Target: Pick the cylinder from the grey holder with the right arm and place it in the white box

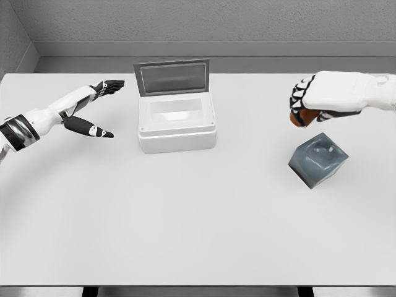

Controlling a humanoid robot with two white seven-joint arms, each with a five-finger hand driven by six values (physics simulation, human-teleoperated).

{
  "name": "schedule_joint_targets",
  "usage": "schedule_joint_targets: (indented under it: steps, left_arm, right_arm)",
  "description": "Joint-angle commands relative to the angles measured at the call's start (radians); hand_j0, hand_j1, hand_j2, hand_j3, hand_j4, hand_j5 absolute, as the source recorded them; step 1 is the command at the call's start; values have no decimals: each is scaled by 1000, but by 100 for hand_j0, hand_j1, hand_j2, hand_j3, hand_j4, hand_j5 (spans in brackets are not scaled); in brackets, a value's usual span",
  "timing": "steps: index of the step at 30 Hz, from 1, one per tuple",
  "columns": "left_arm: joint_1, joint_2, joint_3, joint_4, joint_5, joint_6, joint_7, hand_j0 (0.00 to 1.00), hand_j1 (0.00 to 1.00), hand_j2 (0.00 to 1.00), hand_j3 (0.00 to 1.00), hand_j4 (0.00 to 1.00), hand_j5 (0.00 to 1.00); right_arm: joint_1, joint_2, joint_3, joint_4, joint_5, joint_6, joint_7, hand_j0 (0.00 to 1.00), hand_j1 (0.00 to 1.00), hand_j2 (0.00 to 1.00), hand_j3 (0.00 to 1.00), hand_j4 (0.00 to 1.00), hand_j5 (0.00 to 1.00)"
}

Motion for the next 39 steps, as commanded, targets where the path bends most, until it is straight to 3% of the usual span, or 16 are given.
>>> schedule_joint_targets:
  steps: [1, 10, 39]
  left_arm:
    - [0, 1, 1, -1, 6, 1, 0, 100, 100, 100, 100, 100, 100]
    - [0, 0, 1, -1, 6, -1, -1, 100, 100, 100, 100, 100, 100]
    - [3, 8, 3, -22, 6, -3, -20, 100, 100, 100, 100, 100, 100]
  right_arm:
    - [0, 26, -1, 7, -5, 3, -1, 33, 33, 33, 33, 33, 33]
    - [-37, 145, 1, 30, -3, 3, -1, 33, 33, 33, 33, 33, 33]
    - [-224, 513, 97, 363, 43, 3, -1, 33, 33, 33, 33, 33, 33]
